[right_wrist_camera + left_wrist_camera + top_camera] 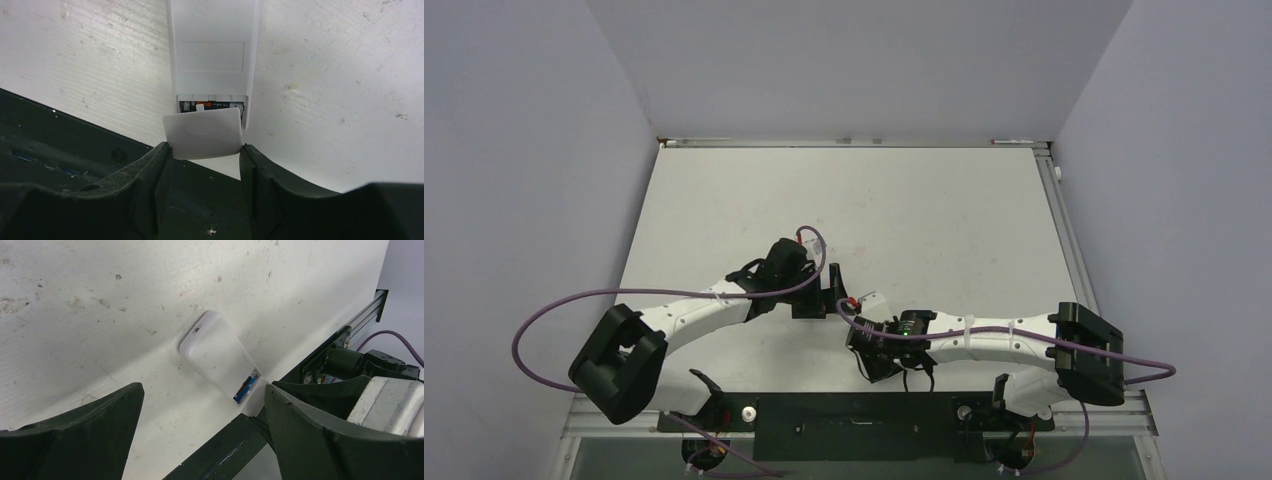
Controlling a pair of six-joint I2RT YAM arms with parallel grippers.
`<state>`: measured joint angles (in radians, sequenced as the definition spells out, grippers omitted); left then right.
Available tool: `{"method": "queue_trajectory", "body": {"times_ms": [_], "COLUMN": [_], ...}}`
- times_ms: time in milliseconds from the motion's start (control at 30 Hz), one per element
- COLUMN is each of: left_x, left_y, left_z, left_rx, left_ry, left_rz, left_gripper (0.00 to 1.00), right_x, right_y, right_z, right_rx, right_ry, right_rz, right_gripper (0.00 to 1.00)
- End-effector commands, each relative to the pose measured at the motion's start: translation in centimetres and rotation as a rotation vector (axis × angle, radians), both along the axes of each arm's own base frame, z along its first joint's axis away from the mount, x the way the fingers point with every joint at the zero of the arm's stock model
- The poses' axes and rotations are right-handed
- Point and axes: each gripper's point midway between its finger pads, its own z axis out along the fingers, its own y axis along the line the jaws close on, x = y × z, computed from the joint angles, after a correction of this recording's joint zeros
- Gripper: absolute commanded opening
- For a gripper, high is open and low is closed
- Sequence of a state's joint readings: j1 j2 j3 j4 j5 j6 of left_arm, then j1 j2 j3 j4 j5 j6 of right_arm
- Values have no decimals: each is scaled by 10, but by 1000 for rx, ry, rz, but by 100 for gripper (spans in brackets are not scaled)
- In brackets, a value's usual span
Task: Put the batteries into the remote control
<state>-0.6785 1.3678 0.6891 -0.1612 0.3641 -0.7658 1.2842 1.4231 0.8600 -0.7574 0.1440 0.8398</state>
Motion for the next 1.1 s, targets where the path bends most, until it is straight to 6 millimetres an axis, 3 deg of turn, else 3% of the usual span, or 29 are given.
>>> {"method": "queue_trajectory", "body": {"times_ms": [0,1067], "left_x": [8,13], "left_y": [3,6], "left_z": [16,29], "left_rx": [-7,-41], "left_ry": [-70,-91], "left_rz": [4,8], "left_gripper": [89,89], "right_x": [5,6], "right_y": [5,-2], "right_z": [6,-2], "right_rx": [24,10], "right_ry": [-36,-44], "right_rz": [-21,-41], "right_gripper": [14,14]}}
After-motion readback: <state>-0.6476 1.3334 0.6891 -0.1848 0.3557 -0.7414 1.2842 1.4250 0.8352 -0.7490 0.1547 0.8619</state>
